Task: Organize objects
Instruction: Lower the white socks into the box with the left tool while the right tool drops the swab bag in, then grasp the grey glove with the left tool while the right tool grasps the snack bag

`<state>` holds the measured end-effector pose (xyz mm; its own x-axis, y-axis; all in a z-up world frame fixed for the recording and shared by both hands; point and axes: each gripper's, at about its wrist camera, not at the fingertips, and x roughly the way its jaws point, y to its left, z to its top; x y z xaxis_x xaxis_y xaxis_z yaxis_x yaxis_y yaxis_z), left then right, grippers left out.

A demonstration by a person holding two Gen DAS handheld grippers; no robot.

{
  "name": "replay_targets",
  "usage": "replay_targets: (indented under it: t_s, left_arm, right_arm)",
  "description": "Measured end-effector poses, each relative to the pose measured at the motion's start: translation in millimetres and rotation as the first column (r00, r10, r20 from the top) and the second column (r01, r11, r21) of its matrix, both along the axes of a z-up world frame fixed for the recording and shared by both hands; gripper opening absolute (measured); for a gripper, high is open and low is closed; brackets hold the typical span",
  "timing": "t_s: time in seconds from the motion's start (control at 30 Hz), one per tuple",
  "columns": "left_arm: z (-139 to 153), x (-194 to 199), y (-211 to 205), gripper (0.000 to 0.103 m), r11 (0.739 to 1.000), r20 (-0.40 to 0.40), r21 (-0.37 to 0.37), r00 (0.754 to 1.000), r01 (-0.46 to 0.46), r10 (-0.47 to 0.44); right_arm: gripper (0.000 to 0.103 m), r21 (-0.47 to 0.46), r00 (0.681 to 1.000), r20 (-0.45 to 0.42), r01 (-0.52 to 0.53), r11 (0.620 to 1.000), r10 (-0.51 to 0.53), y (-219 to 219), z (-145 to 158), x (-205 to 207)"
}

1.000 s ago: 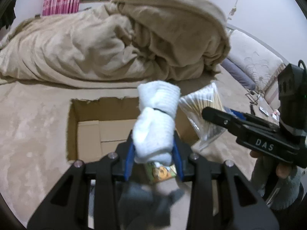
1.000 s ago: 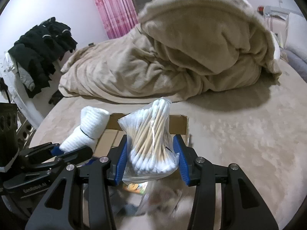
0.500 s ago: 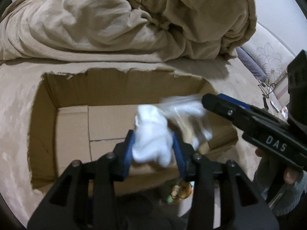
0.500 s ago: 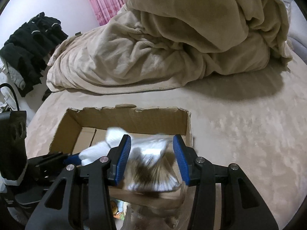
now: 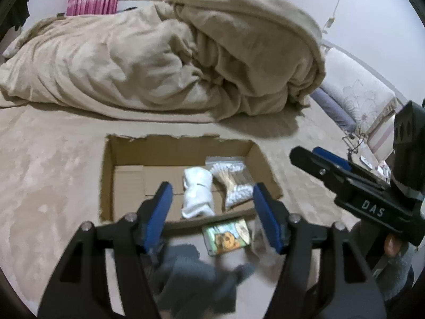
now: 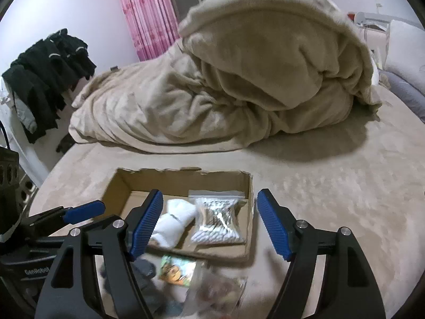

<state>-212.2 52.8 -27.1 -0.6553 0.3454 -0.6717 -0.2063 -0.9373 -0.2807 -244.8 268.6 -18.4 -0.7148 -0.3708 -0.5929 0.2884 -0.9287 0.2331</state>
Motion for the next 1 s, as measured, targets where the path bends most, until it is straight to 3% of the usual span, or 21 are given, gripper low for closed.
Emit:
replay_targets:
  t_s: [0.2,0.37,0.47,0.63,1.0]
  left_arm:
    - [16.7,39.3,-9.6,0.066,1.0,-0.023,0.008,1.0,-0.004,0.004]
    - [12.7,70.1,-15.7,0.067,1.0,-0.011,-0.004,1.0,-0.012,0.012]
    - [2.3,86.1,-19.8,0.076,0.999,0.006,-0.013,0.999,-0.032,0.033]
    - [-16.1,105.0,-23.2,0.077,0.997,0.006,-0.058,0.999,-0.051,0.051]
    - [-70.6,99.3,-2.1,0.078,0.999,0.109,-0.041,0.994,0.005,-0.001]
  right_arm:
    - [0.086,-0.014,0.997,-0.075,0.005,1.0,-0.006,7.5,24.0,40.9]
    - [0.086,-0.026,0.994,-0.104,0.011,1.0,-0.013,16.0,30.7,68.1]
    - [0.086,-0.016,0.997,-0.081,0.007,1.0,-0.008,18.6,27.5,78.8]
    - [0.086,0.018,0.999,-0.038,-0.022,1.0,0.022,17.9,14.7,94.9]
    - [0.086,0.024,0.998,0.068,0.004,1.0,-0.005,28.4,-33.6,87.4]
